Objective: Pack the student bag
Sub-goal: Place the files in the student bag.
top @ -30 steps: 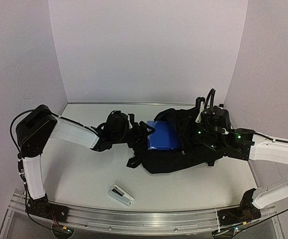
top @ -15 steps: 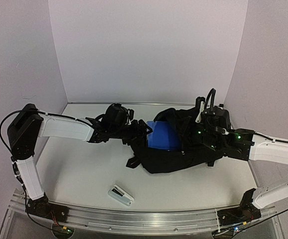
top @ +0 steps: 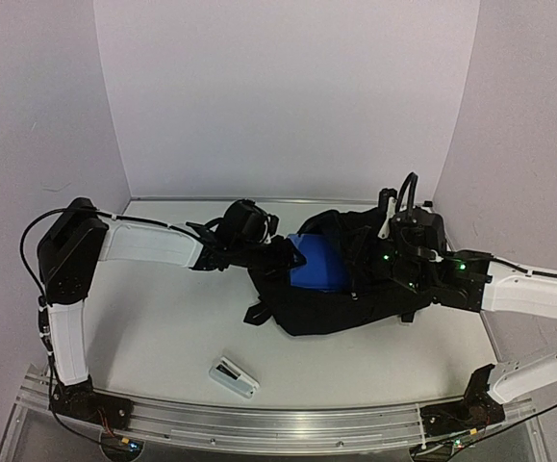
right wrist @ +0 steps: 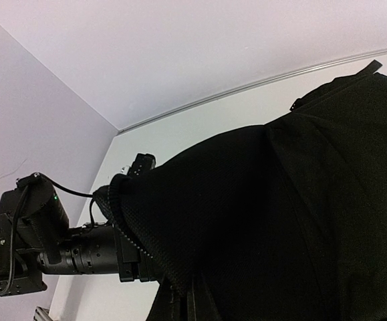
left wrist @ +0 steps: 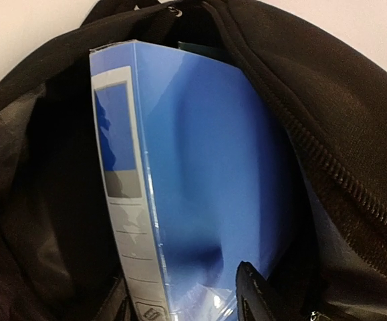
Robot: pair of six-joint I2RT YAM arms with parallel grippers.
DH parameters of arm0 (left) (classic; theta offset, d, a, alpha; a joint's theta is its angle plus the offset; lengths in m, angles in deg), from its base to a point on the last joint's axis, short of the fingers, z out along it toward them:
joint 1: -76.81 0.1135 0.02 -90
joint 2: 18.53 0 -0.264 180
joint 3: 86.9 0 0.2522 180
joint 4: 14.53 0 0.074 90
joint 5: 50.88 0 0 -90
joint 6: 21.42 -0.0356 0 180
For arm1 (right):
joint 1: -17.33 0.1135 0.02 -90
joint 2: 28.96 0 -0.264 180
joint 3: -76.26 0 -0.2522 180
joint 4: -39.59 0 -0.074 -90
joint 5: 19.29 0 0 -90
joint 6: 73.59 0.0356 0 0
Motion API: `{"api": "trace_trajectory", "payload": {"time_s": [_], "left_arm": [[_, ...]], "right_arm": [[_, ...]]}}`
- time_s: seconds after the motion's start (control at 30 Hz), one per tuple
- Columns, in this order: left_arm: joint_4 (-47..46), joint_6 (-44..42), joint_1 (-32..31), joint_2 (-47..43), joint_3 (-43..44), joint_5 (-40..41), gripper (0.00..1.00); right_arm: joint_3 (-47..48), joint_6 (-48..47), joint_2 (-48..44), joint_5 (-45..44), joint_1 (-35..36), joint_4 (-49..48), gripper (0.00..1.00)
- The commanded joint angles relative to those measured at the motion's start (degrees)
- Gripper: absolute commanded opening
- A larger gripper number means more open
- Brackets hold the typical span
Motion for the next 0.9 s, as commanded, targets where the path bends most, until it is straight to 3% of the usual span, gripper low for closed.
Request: {"api": "trace_trajectory", "payload": {"time_s": [0.0,0.13,0.4,0.5,0.6,0.87], "left_arm": [[-0.9,-1.6,-1.2,1.7,4.4,-1.8,0.5],[-1.1,-1.8,-2.7,5.1,8.6,-3.1,0.39],[-0.8,-3.3,-3.8,7.8,13.5,-3.5,0.36],[-0.8,-3.8,-3.8,6.0,11.6,-2.1,0.44],[-0.7,-4.6,-3.6,-0.4,4.8,2.9,0.59],[5.8,-3.7,0.7,-19.5,-11.4,6.6,0.82]], "right_arm": [[0.0,-0.4,-2.5,-0.6,0.4,-5.8,0.0],[-0.2,-0.4,-2.1,-0.8,0.4,-5.8,0.0],[-0.9,0.1,-1.5,0.1,0.4,-5.8,0.0],[-1.1,0.1,-1.2,0.3,0.4,-5.8,0.0],[-0.7,-0.8,-0.5,1.4,0.4,-5.8,0.0],[1.6,-3.9,4.1,4.6,1.5,-6.1,0.0]]}}
